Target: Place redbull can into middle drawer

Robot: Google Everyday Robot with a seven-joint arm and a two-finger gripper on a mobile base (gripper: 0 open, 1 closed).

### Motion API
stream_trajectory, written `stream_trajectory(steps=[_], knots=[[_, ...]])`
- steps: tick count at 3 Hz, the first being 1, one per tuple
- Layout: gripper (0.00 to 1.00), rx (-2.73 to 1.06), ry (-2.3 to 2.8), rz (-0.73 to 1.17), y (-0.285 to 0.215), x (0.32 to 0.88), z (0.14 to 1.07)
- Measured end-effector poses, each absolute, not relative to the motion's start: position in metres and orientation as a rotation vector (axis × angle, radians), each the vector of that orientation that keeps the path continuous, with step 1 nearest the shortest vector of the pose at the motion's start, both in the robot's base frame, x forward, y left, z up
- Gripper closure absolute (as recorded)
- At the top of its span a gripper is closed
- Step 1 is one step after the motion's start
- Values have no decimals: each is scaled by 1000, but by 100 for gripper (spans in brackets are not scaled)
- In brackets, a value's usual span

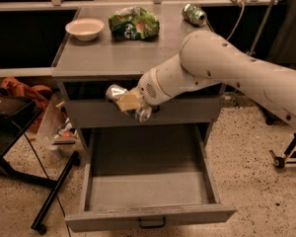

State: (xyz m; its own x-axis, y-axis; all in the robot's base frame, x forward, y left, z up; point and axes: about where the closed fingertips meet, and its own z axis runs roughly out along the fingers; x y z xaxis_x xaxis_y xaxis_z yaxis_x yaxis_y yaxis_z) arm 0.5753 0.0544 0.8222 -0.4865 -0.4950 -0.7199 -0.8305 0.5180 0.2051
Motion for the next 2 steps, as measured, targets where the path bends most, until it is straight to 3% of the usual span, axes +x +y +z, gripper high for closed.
stream_trajectory(steps=[2], knots=[[100, -1068, 2323, 736, 42, 546, 776]])
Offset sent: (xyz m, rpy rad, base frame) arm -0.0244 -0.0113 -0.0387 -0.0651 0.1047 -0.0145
